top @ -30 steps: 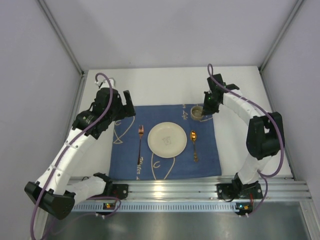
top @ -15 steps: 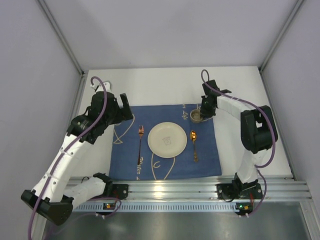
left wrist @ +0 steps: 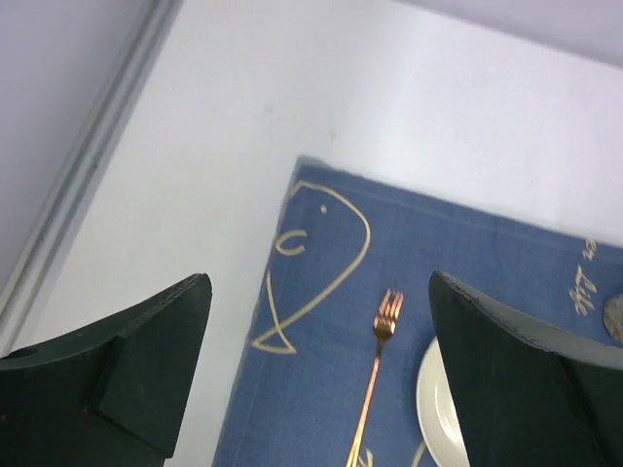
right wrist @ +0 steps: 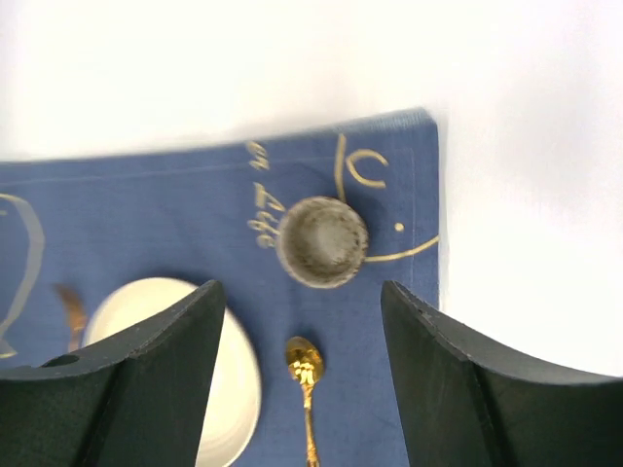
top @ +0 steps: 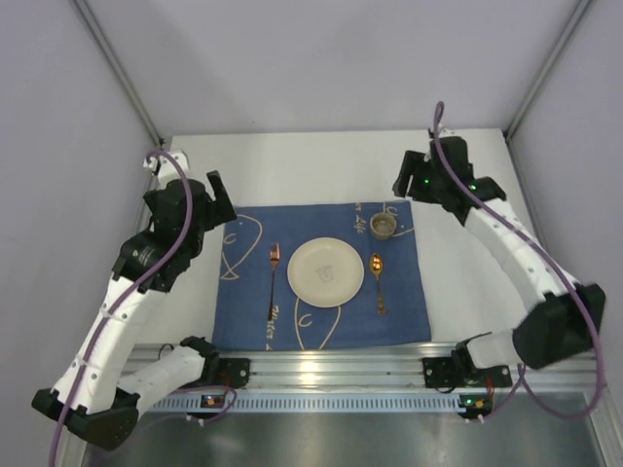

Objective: Set the dinner table for one person

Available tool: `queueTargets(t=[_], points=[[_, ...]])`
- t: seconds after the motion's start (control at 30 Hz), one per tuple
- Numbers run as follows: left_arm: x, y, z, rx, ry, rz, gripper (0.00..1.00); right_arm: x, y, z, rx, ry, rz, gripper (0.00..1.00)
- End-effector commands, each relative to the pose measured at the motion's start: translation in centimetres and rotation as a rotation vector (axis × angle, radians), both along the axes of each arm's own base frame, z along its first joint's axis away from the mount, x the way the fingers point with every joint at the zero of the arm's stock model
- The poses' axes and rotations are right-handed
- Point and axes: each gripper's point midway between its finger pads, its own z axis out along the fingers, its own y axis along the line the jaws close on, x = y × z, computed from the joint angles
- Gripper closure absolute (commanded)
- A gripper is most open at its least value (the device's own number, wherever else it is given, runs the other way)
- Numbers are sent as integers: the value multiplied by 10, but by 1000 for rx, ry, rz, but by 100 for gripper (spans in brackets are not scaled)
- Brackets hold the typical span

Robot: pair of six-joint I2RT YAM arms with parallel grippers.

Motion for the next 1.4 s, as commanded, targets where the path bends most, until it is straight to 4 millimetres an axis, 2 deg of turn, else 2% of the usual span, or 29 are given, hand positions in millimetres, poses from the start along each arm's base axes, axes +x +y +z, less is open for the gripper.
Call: queueTargets(t=[0.0,0.03,0.07,0.13,0.17,0.2,0.23,0.27,0.3,0.33,0.37,0.4,0.43,0.47,0.5,0.57,0.6,0.63,0.67,0.7,0.83,1.0,1.07,1.23,1.3,1.33,1.37], points=[[16,25,7,116,-144,96,1,-27,0,83,22,-262,57,34],[21,21,-4,165,-150,49,1,-42,-5,109,29,-344,65,32],[31,14,-34,179,-159,9,1,-50,-4,118,34,-383,78,28],[35,6,-55,197,-182,-53,1,-64,-6,120,34,-426,109,15],[34,7,-93,233,-136,-78,1,-76,-10,132,50,-479,110,0],[37,7,-102,242,-155,-79,1,-81,-13,121,43,-469,104,0],[47,6,-98,232,-239,-61,1,-85,-17,119,39,-474,100,0],[44,12,-131,253,-216,-53,2,-94,-22,122,39,-499,92,0],[46,18,-141,261,-230,-38,1,-98,-25,106,26,-476,91,0],[55,19,-133,241,-324,-8,1,-106,-28,107,44,-491,81,0],[51,21,-160,242,-284,-15,1,-109,-28,102,49,-493,88,0],[54,33,-182,254,-227,13,1,-111,-28,83,41,-466,90,0],[59,38,-185,214,-241,54,1,-115,-31,79,51,-472,81,0],[60,54,-196,217,-217,111,2,-115,-35,72,44,-466,54,0],[62,59,-212,226,-176,116,2,-117,-38,56,33,-437,43,0],[75,63,-212,234,-199,50,2,-121,-40,40,19,-412,45,0],[80,62,-222,220,-164,19,2,-122,-40,36,12,-404,48,0],[87,62,-222,201,-167,9,2,-123,-41,32,12,-396,47,0],[95,66,-211,194,-226,16,2,-123,-42,27,5,-385,44,0],[100,62,-217,175,-216,-14,2,-124,-42,25,2,-383,42,0],[120,62,-210,149,-263,-39,2,-121,-45,15,-16,-367,27,0],[122,60,-223,157,-259,-69,2,-116,-52,10,-22,-346,-40,0],[121,53,-231,157,-252,-117,2,-115,-54,10,-10,-338,-70,0],[120,51,-230,164,-273,-134,2,-112,-39,8,50,-298,-43,0],[120,51,-230,165,-273,-132,1,-109,-43,-3,36,-288,-71,0],[120,51,-231,163,-267,-134,2,-102,-46,-1,24,-322,-90,0],[120,51,-230,163,-271,-132,1,-101,-48,-12,-6,-321,-85,0]])
